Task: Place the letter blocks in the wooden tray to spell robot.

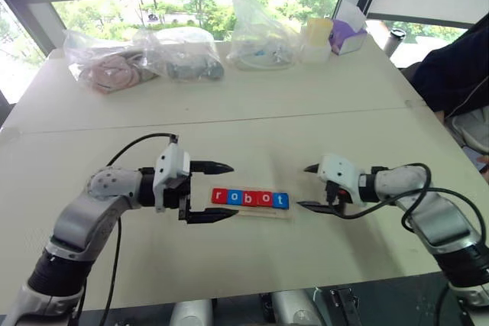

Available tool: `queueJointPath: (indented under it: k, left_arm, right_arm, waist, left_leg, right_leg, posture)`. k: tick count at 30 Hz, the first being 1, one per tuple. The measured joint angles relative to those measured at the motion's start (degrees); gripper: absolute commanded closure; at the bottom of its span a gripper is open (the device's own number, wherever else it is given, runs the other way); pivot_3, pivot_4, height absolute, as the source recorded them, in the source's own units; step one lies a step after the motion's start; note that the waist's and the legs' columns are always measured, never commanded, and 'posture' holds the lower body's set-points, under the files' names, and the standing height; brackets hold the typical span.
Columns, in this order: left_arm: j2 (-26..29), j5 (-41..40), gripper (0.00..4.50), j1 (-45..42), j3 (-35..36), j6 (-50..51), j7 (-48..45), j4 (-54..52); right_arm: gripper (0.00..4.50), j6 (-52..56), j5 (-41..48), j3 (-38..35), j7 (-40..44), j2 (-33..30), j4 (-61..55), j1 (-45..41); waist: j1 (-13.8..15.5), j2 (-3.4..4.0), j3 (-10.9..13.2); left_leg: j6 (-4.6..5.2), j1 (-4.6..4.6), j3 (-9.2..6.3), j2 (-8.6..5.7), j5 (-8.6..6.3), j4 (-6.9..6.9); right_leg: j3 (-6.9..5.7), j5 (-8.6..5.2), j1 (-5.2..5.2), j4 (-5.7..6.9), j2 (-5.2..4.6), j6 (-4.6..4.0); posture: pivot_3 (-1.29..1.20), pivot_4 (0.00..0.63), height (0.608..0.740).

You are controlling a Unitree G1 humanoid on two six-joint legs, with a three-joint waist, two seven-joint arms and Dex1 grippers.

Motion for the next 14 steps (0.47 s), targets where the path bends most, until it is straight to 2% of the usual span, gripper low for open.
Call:
queueJointPath:
  k: [5,10,14]
  left_arm:
    - [2.59,-0.45,0.0,0.46,1.61,2.13,-0.19,0.05]
    - [7.25,-0.77,0.0,3.68,7.36,3.21,0.11,2.16]
    - [10.35,-0.72,0.0,5.1,10.49,3.17,-0.83,4.22]
  right_arm:
    - [0.07,6.37,6.36,-7.84,0.71,-2.15,-7.35,4.4]
    - [0.07,16.04,17.87,-18.73,3.4,-5.63,-17.47,10.63]
    - [0.07,20.7,24.07,-23.46,4.15,-7.46,-22.03,11.49]
  waist:
    - [-0.09,0.01,0.0]
    - [-0.07,0.01,0.01]
    - [-0.07,0.01,0.01]
  left_leg:
    - [0.0,0.03,-0.01,0.03,0.0,-0.03]
    - [0.0,0.03,-0.02,0.04,0.0,-0.05]
    - [0.0,0.04,0.01,0.04,0.0,-0.01]
  right_leg:
    - [0.0,0.0,-0.01,0.02,0.03,0.02]
    - [-0.02,-0.03,-0.01,0.02,0.02,-0.01]
    - [-0.02,-0.09,-0.01,0.02,0.0,-0.13]
  posture:
    - [0.0,0.15,0.74]
    - [0.0,0.15,0.74]
    - [0.0,0.15,0.74]
